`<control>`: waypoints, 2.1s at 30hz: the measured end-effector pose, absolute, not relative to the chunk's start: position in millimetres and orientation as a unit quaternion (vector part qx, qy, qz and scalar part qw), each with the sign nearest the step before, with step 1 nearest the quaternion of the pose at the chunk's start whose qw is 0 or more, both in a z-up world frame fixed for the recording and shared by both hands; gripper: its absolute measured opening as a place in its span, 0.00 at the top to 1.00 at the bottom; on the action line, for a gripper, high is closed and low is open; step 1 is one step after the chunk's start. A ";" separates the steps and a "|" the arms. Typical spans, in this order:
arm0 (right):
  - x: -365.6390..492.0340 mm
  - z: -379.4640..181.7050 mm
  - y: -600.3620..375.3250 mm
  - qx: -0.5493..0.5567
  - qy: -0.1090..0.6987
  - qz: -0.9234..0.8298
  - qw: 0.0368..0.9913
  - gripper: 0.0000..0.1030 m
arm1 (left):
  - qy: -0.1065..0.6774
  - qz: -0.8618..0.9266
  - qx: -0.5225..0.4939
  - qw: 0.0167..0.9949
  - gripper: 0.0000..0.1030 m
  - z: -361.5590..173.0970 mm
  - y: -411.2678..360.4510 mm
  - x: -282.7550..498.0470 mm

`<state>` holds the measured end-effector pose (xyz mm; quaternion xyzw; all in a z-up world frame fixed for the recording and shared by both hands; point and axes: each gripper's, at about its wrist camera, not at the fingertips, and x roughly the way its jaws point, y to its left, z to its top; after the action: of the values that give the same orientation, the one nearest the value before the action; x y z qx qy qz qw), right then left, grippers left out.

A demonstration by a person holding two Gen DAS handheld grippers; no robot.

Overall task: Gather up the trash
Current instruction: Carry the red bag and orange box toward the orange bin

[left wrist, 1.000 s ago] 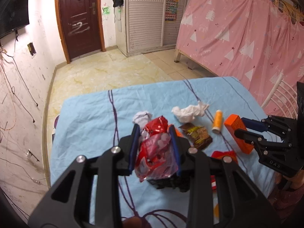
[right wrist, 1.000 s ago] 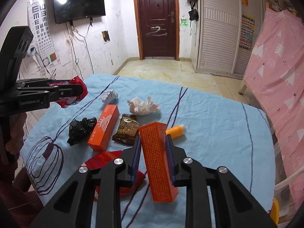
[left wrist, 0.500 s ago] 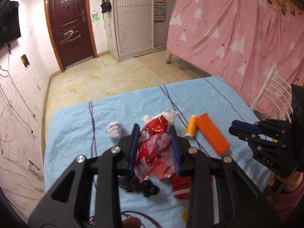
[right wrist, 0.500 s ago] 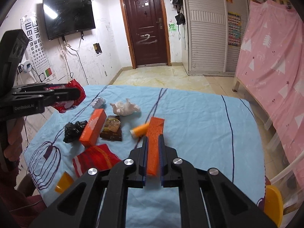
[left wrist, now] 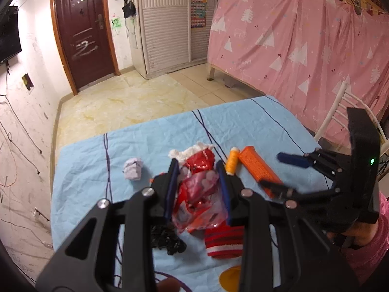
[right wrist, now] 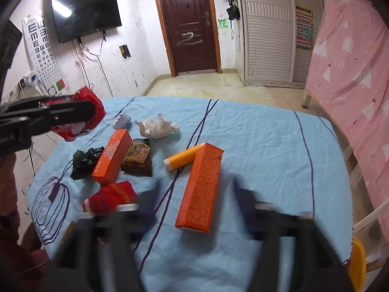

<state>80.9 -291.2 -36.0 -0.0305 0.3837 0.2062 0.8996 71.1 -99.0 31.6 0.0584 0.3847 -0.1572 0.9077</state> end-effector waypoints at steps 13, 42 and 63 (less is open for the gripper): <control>102.2 -52.1 -276.6 -0.058 0.417 0.183 0.889 0.29 | 0.390 -0.158 0.049 0.906 0.71 28.7 -97.3 73.0; 62.2 -17.8 -372.8 -0.001 0.345 0.113 0.932 0.84 | 0.388 -0.195 0.082 0.897 0.71 31.0 -173.3 72.4; -26.0 -46.2 -561.1 0.114 0.308 -0.039 0.944 0.84 | 0.410 -0.317 0.148 0.842 0.71 20.0 -353.6 45.5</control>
<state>-26.0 -561.1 -46.2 0.1142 0.3076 -0.0386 0.9438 45.5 -353.6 20.0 0.1481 0.4103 -0.3173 0.8421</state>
